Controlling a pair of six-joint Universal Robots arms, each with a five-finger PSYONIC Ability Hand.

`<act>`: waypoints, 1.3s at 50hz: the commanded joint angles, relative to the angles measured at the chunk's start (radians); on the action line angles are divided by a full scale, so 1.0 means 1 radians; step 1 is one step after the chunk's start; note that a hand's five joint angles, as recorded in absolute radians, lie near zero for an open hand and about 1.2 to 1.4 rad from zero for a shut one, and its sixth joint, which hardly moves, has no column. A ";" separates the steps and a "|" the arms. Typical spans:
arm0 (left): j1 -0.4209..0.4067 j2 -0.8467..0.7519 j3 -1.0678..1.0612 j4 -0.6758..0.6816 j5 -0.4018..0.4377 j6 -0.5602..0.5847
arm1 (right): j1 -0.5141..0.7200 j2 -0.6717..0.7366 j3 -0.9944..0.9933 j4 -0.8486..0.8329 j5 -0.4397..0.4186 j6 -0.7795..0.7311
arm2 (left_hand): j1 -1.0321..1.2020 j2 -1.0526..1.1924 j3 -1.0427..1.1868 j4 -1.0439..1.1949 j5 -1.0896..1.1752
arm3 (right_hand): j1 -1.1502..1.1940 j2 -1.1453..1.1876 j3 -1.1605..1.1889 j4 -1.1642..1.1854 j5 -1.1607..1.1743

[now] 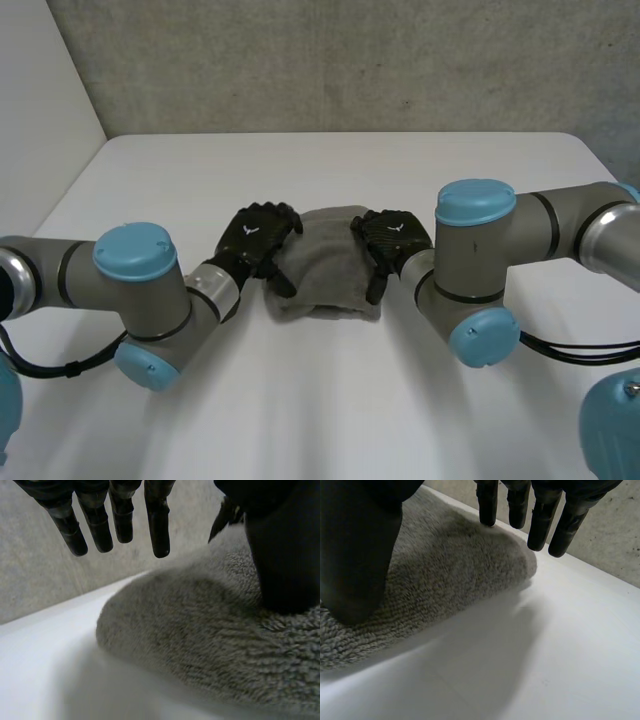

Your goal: Fold the towel.

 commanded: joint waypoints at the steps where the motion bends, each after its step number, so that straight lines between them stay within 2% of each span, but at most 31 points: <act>1: 0.025 0.003 0.004 -0.017 -0.004 0.040 | 0.000 -0.007 -0.024 0.002 0.001 0.001 | -0.036 -0.031 -0.030 -0.034 0.002 | -0.055 -0.062 -0.071 -0.077 -0.055; 9: 0.019 0.090 0.012 -0.017 -0.004 0.018 | 0.002 -0.081 -0.023 0.014 -0.001 0.031 | -0.042 -0.037 -0.036 -0.039 -0.003 | -0.055 -0.062 -0.071 -0.077 -0.055; 20: 0.027 0.299 0.076 -0.084 -0.017 -0.095 | -0.036 -0.316 -0.058 0.074 0.012 0.083 | -0.050 -0.045 -0.045 -0.048 -0.012 | -0.055 -0.062 -0.071 -0.077 -0.055; 22: 0.030 0.325 0.090 -0.107 -0.024 -0.112 | -0.049 -0.349 -0.055 0.079 0.033 0.083 | -0.050 -0.045 -0.045 -0.048 -0.012 | -0.055 -0.062 -0.071 -0.077 -0.055; 24: 0.054 0.363 0.115 -0.164 -0.051 -0.126 | -0.076 -0.412 -0.040 0.082 0.103 0.083 | -0.045 -0.040 -0.039 -0.042 -0.006 | -0.055 -0.062 -0.071 -0.077 -0.055; 25: 0.054 0.363 0.115 -0.164 -0.051 -0.126 | -0.076 -0.412 -0.040 0.082 0.104 0.083 | -0.044 -0.040 -0.039 -0.042 -0.006 | -0.055 -0.062 -0.071 -0.077 -0.055; 27: 0.106 0.382 0.142 -0.246 -0.114 -0.124 | -0.107 -0.469 -0.017 0.085 0.168 0.079 | -0.047 -0.043 -0.042 -0.045 -0.009 | -0.055 -0.062 -0.071 -0.077 -0.055; 28: 0.106 0.382 0.143 -0.247 -0.114 -0.124 | -0.107 -0.469 -0.017 0.085 0.168 0.079 | -0.047 -0.043 -0.042 -0.045 -0.009 | -0.055 -0.062 -0.071 -0.077 -0.055; 30: 0.136 0.388 0.179 -0.326 -0.178 -0.121 | -0.147 -0.506 0.026 0.082 0.190 0.073 | -0.047 -0.042 -0.042 -0.045 -0.009 | -0.055 -0.062 -0.071 -0.077 -0.055; 38: 0.137 0.379 0.235 -0.423 -0.208 -0.120 | -0.190 -0.532 0.115 0.088 0.157 0.068 | -0.053 -0.048 -0.048 -0.051 -0.015 | -0.055 -0.062 -0.071 -0.077 -0.055; 46: 0.133 0.376 0.244 -0.444 -0.209 -0.121 | -0.201 -0.514 0.128 0.089 0.116 0.070 | -0.056 -0.051 -0.051 -0.054 -0.018 | -0.055 -0.062 -0.071 -0.077 -0.055; 65: 0.131 0.380 0.230 -0.455 -0.209 -0.121 | -0.202 -0.517 0.141 0.089 0.111 0.073 | -0.062 -0.057 -0.057 -0.060 -0.024 | -0.055 -0.062 -0.071 -0.077 -0.055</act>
